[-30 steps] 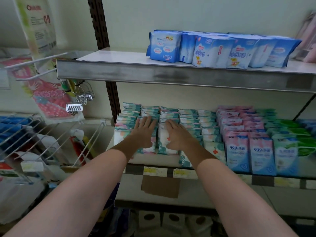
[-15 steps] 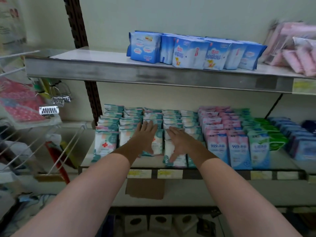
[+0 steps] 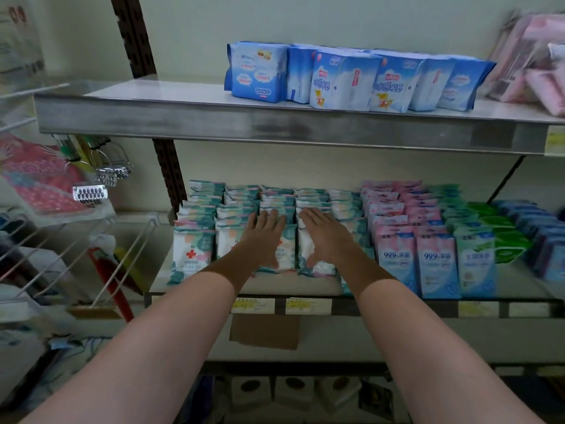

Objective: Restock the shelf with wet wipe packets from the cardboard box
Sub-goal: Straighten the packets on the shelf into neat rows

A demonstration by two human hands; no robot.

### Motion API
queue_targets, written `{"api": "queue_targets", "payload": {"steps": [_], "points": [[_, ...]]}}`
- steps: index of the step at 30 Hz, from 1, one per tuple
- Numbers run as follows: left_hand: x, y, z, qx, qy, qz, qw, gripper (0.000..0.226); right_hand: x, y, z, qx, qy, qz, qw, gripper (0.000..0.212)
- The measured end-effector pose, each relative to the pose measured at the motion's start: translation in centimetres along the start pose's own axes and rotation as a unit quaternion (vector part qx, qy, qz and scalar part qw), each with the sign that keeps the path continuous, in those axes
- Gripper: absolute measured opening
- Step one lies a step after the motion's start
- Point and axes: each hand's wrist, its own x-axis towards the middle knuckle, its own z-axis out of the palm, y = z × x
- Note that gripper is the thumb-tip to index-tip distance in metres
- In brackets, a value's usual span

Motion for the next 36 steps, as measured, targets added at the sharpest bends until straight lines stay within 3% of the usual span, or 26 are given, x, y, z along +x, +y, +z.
{"api": "queue_targets", "payload": {"steps": [4,10,14,20,28,36], "points": [[-0.1,0.7,-0.8,-0.033,-0.021,-0.012,0.999,0.114,-0.8,0.1,0.1,0.012,0.018,-0.012,1.0,0.133],[0.4,2.4,-2.0,-0.151,0.109,0.046,0.981,0.083,-2.4,2.0,-0.9,0.057,0.014,0.028,0.998,0.131],[1.3,4.8,-2.8,-0.125,0.101,0.107,0.981,0.095,-4.5,4.5,-2.1,0.08,-0.035,0.058,0.995,0.127],[2.6,7.7,-2.3,-0.06,0.03,0.069,0.995,0.115,-6.6,6.1,-0.5,0.031,-0.144,0.057,0.987,0.138],[3.3,8.1,-2.5,-0.031,0.015,0.056,0.998,0.116,-5.0,5.4,0.7,-0.015,-0.031,0.072,0.997,0.122],[3.4,8.4,-2.0,-0.024,0.021,0.039,0.999,0.112,-3.1,5.6,0.8,-0.034,-0.04,0.089,0.995,0.133]]}}
